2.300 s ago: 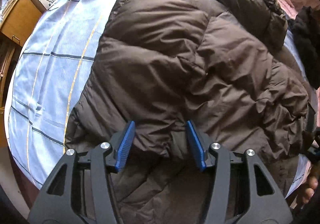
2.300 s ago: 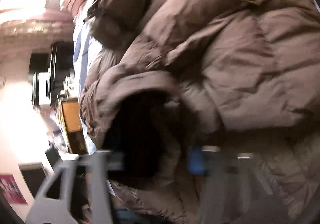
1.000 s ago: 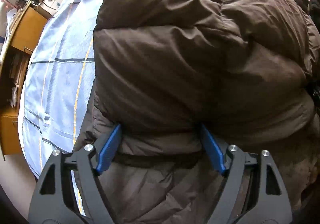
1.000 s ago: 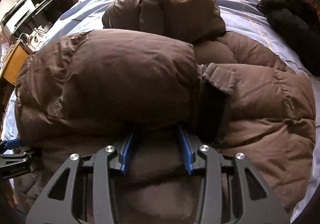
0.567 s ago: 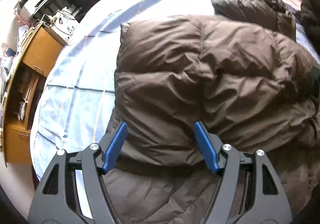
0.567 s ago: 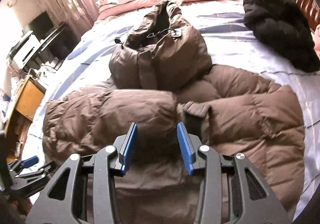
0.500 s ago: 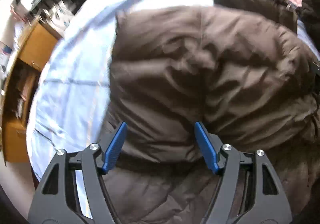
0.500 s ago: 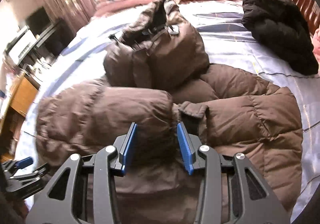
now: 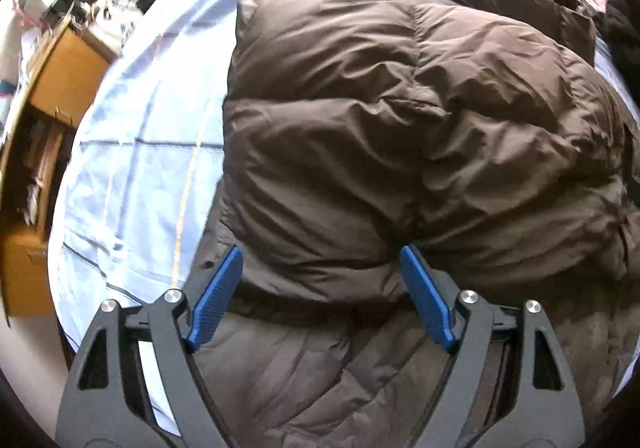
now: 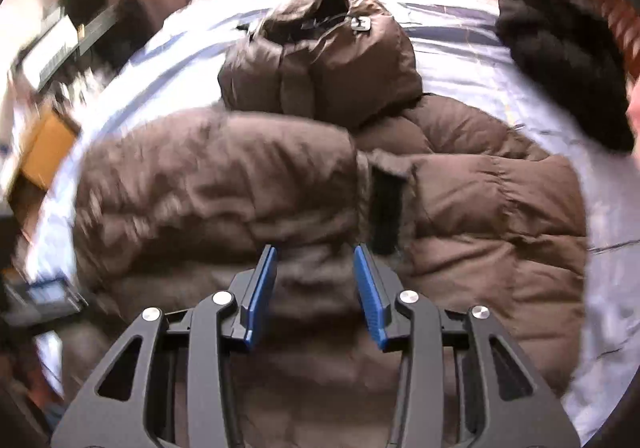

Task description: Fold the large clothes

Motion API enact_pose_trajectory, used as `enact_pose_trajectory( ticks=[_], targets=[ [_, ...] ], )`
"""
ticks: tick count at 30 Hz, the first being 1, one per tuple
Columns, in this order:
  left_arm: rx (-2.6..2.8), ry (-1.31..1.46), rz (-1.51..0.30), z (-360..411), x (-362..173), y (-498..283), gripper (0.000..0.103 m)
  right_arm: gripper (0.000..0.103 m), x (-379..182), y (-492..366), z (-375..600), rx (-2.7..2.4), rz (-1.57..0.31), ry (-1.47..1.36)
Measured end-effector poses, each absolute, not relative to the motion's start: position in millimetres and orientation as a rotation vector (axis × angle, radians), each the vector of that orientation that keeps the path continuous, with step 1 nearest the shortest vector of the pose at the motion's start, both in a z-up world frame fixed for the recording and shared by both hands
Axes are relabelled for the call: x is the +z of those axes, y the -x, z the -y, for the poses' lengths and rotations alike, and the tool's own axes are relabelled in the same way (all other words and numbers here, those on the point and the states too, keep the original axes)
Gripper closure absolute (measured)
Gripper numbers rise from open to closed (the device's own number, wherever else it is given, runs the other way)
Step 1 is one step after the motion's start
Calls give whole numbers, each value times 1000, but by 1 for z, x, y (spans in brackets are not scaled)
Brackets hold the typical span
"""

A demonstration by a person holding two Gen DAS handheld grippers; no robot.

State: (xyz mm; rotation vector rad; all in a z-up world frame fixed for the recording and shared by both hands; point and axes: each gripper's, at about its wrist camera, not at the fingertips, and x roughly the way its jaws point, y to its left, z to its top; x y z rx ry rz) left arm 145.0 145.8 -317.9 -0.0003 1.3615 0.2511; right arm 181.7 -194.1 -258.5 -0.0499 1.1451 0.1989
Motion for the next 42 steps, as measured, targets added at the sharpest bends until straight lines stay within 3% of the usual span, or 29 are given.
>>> enact_pose_trajectory(
  ticks=[6, 15, 23, 26, 31, 36, 42],
  targets=[
    [281, -7, -1464, -153, -358, -144, 18, 61, -314, -183, 193, 206, -1284, 56],
    [279, -36, -1379, -141, -319, -131, 18, 59, -265, -145, 251, 51, -1218, 94],
    [337, -43, -1485, -143, -356, -138, 15, 55, -328, -143, 306, -72, -1385, -38],
    [346, -36, -1475, -139, -349, -139, 15, 55, -317, -139, 300, -73, -1386, -22],
    [308, -59, -1407, -128, -324, -111, 16, 52, -283, -98, 306, 36, -1362, -245],
    [211, -113, -1401, -95, -321, -80, 16, 48, -308, -54, 276, 66, -1431, -122],
    [197, -304, -1493, -53, -368, -69, 15, 46, -318, -50, 247, 29, -1444, 46]
  ],
)
